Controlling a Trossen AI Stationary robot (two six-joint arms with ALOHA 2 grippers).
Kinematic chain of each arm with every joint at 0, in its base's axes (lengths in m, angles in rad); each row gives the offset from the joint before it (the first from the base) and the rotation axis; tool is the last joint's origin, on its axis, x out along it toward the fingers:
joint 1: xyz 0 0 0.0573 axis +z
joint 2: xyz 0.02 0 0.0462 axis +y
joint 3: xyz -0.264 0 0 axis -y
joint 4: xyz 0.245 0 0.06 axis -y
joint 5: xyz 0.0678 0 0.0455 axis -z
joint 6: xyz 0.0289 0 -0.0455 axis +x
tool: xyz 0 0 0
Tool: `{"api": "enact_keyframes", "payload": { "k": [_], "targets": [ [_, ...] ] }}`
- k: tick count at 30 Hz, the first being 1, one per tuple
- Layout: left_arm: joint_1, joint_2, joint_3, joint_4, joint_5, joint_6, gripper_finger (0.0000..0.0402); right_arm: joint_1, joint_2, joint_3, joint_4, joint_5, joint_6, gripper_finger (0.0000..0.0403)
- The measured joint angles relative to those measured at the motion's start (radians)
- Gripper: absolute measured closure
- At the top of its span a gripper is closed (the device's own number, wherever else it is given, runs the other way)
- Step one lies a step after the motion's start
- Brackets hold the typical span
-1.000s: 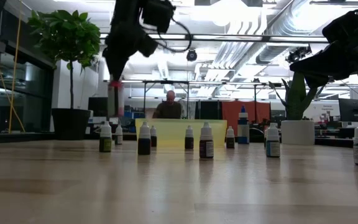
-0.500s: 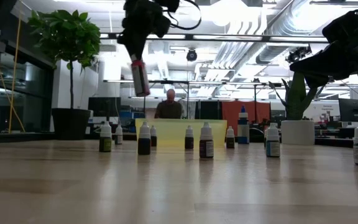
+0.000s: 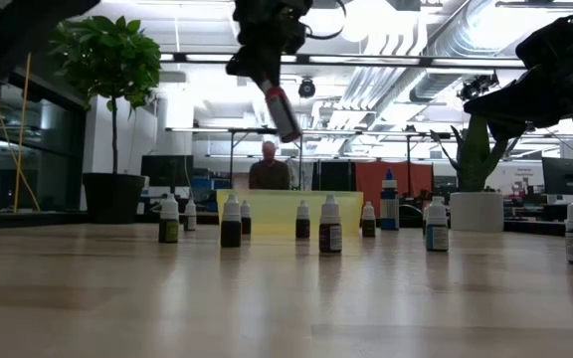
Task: Pick & Place food coloring
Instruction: Put the big pink food coloring bottle into the yellow container
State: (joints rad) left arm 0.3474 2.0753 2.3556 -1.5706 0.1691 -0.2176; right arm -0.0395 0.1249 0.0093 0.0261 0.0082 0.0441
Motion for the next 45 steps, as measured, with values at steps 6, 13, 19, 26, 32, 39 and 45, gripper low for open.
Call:
{"api": "enact_keyframes", "payload": {
  "k": [6,13,19,26,32,39,45],
  "targets": [
    [0.051,0.009,-0.002,0.001,-0.003,0.089,0.0298,0.000,0.000,0.000,0.000,0.000,0.000,0.0402],
    [0.121,0.009,0.001,-0.001,-0.128,0.170,0.0298,0.000,0.000,0.000,0.000,0.000,0.000,0.0402],
    [0.191,0.022,0.000,0.000,-0.284,0.200,0.0298,0.000,0.000,0.000,0.000,0.000,0.000,0.0402],
    [0.226,0.052,-0.042,-0.001,-0.313,0.265,0.0298,0.000,0.000,0.000,0.000,0.000,0.000,0.0402],
    [0.244,0.126,-0.043,0.021,-0.357,0.274,0.0298,0.000,0.000,0.000,0.000,0.000,0.000,0.0402],
    [0.249,0.186,-0.042,0.076,-0.388,0.274,0.0298,0.000,0.000,0.000,0.000,0.000,0.000,0.0402],
    [0.258,0.232,-0.042,0.108,-0.391,0.266,0.0298,0.000,0.000,0.000,0.000,0.000,0.000,0.0402]
  ]
}}
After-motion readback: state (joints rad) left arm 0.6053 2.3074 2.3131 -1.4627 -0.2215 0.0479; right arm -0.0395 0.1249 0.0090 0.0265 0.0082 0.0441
